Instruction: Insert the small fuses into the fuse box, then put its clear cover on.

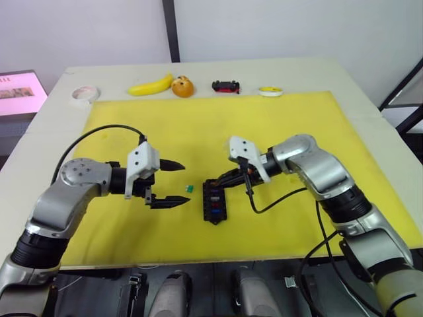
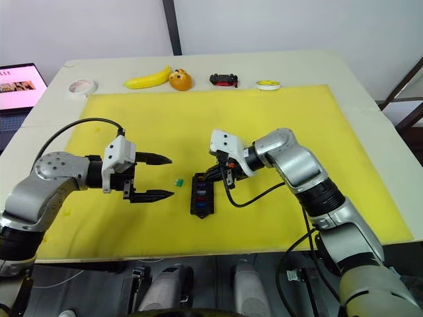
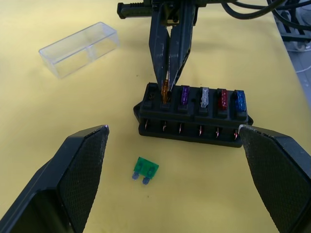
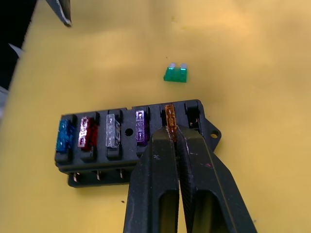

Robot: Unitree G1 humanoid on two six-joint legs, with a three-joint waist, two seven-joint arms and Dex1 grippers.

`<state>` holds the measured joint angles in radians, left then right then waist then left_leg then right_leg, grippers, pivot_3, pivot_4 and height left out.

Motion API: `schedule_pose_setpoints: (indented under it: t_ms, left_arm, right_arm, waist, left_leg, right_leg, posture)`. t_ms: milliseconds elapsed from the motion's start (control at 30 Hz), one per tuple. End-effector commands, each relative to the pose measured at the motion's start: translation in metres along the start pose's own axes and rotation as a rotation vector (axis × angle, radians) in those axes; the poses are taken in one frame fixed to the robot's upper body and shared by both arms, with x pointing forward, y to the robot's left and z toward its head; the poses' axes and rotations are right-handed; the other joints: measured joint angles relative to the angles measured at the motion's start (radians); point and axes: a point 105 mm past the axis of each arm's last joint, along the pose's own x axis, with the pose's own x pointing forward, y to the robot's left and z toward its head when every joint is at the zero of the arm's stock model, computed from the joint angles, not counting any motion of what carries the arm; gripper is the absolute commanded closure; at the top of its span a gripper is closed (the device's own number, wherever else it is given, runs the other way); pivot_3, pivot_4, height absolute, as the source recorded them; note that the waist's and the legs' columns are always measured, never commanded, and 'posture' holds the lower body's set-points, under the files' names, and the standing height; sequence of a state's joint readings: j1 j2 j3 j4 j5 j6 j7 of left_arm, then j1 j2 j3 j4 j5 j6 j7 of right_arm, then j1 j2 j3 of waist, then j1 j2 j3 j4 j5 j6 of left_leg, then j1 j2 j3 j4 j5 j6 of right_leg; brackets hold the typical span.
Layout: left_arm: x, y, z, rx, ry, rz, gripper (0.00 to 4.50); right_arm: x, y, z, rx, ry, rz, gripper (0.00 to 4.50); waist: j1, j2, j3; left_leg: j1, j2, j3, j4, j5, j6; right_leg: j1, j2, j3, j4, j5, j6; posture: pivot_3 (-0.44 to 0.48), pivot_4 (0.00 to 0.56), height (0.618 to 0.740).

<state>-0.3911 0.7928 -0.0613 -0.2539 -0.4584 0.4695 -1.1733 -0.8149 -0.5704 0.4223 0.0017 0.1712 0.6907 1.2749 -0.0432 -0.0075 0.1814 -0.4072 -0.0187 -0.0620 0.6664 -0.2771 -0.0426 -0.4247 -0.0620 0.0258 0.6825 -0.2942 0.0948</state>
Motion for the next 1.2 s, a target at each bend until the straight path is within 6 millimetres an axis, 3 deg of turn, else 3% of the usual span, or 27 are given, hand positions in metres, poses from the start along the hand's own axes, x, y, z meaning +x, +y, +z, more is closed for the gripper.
schedule_pose_setpoints:
  t_ms: [33, 667, 900, 1200]
  left_arm:
    - [-0.001, 0.001, 0.007, 0.04, -0.014, 0.008, 0.0]
    - [0.002, -0.003, 0.003, 0.041, -0.005, -0.001, 0.0]
    - [0.003, -0.006, 0.001, 0.041, -0.002, -0.009, 0.0]
    - [0.003, -0.005, 0.001, 0.042, -0.001, -0.004, 0.0]
  right_arm:
    - [0.008, 0.002, -0.016, -0.014, 0.088, -0.001, 4.49]
    - [0.01, 0.009, -0.024, -0.086, 0.199, 0.07, 4.49]
    - [0.008, 0.007, -0.013, -0.085, 0.186, 0.086, 4.49]
    - [-0.002, 0.007, 0.018, -0.08, 0.09, 0.069, 4.49]
  waist:
    - [0.0, 0.0, 0.0]
    - [0.001, 0.0, -0.002]
    - [0.002, 0.0, -0.002]
    - [0.002, 0.0, -0.002]
  left_leg:
    - [0.0, 0.0, 0.0, 0.0, 0.0, 0.0]
    - [0.001, 0.0, 0.0, 0.0, 0.0, 0.0]
    - [0.001, 0.0, 0.0, 0.0, 0.0, 0.0]
    - [0.0, 0.0, 0.0, 0.0, 0.0, 0.0]
  right_leg:
    - [0.0, 0.0, 0.0, 0.0, 0.0, 0.0]
    - [0.001, 0.0, 0.0, 0.0, 0.0, 0.0]
    - [0.001, 0.0, 0.0, 0.0, 0.0, 0.0]
    - [0.001, 0.0, 0.0, 0.0, 0.0, 0.0]
  posture:
    - [0.0, 0.15, 0.74]
    - [0.0, 0.15, 0.74]
    - [0.0, 0.15, 0.74]
    - [0.0, 0.15, 0.74]
